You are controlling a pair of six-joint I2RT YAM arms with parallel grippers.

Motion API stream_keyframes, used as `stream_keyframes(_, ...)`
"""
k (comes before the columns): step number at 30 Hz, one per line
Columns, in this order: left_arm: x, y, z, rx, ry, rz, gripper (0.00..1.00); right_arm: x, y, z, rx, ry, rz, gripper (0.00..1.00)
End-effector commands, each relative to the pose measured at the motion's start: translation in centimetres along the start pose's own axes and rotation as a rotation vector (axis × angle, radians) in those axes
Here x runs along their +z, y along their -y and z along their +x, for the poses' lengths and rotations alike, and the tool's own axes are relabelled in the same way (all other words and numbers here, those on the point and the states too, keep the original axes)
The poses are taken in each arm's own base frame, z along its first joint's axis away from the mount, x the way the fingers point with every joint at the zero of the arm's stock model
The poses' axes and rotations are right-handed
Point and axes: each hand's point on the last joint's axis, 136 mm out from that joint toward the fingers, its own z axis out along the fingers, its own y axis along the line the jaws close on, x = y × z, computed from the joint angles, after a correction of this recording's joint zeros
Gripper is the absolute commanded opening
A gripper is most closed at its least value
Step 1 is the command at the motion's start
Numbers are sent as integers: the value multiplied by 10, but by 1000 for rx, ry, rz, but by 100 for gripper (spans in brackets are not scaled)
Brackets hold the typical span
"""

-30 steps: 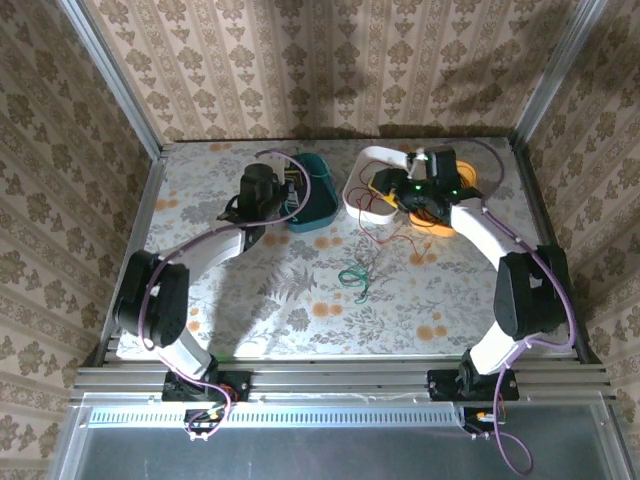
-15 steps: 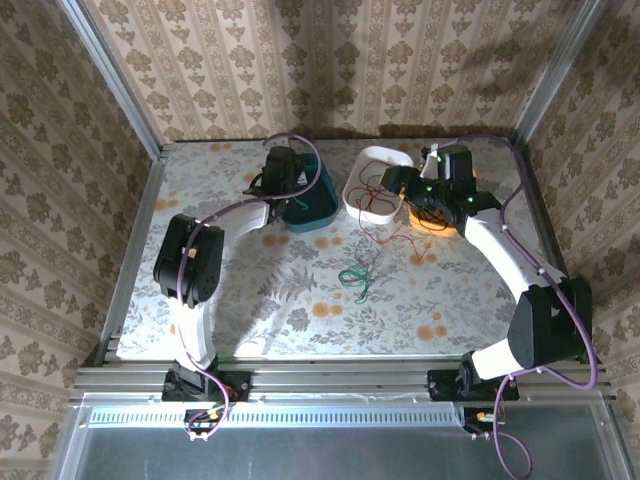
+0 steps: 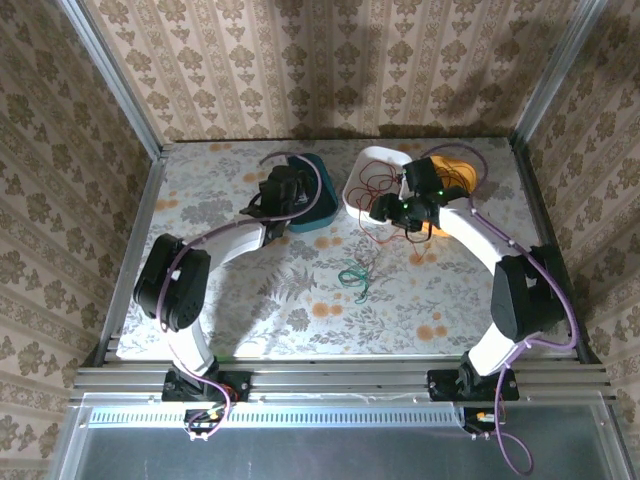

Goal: Untangle the cables

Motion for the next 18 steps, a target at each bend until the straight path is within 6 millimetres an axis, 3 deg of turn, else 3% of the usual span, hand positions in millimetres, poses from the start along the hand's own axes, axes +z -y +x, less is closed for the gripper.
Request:
stream_keyframes(1,-11,-18,18,-44,-31,-79,69,-10,42,5,-49,-9,250,63)
stream_keyframes(4,-12,-24,23,-46,-43,-103,69,-11,67,11,-72,-32,364,63)
stream_keyframes(9,-11,-26,18,-52,-39,-114,70,7,101,22,-31,-93,452,64)
stream_keyframes(15,-6,-24,23,-55,-60,-109,70,43,105,19,-27,-147,436,60)
stream_keyframes(18,-8,-26,23,-52,-62,-115,70,56,108,21,-31,-184,441,51)
